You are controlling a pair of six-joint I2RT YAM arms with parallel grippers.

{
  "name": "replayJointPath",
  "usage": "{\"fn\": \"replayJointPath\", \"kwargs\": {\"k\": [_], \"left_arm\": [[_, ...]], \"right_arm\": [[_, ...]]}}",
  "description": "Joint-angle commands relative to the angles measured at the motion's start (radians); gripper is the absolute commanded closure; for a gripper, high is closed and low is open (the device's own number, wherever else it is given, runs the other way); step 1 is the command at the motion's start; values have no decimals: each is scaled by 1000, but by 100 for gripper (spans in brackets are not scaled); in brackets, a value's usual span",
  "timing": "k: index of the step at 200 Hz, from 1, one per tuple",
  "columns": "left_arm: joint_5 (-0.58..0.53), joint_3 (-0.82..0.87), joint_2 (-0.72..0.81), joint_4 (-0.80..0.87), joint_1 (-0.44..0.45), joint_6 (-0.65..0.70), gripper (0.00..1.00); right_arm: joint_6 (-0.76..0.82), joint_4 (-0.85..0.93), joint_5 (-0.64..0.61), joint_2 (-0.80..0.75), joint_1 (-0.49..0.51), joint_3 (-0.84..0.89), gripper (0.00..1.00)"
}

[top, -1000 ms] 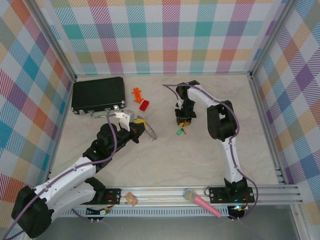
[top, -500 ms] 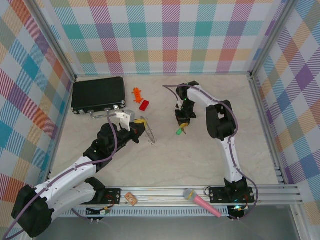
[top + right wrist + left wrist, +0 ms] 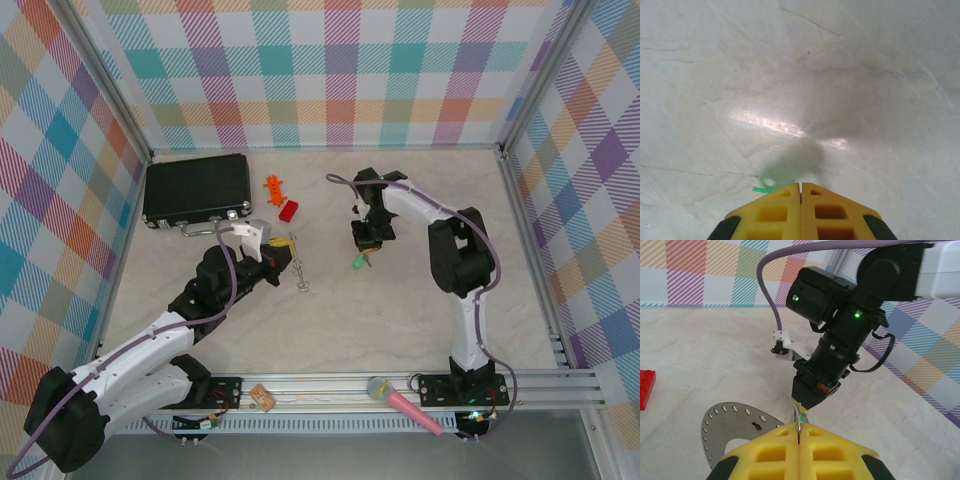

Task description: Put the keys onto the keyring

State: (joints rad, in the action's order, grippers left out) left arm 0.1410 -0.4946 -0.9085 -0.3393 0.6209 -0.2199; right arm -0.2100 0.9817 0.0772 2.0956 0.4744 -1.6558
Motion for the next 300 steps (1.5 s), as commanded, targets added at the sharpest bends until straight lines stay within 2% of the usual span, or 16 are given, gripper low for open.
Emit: {"fn": "replayJointPath", "kwargs": {"k": [1,51,93,161,210,264,300], "left_arm": [[21,5,0,-56,7,-13,100],[14,3,-10,-55,8,-7,100],[12,3,-18,-56,8,-7,100],[15,2,-23,-56,8,-4,100],[15,2,-20,-53,8,-5,100],[18,0,-19,-54,8,-6,100],[18,-1,-23,-56,8,-6,100]], "right_arm": [[-42,-154,-47,-82,13,74,100],[-59,-225,-34,-190,26,180,100],[-50,-284,-78,-268,40,268,100],[-85,-390,-53,-261,58,335,100],[-72,-269,43,-365,76,359,100],[-29,-21,139,-449,79,363,100],[-11,109,181,-388,79,335,100]]}}
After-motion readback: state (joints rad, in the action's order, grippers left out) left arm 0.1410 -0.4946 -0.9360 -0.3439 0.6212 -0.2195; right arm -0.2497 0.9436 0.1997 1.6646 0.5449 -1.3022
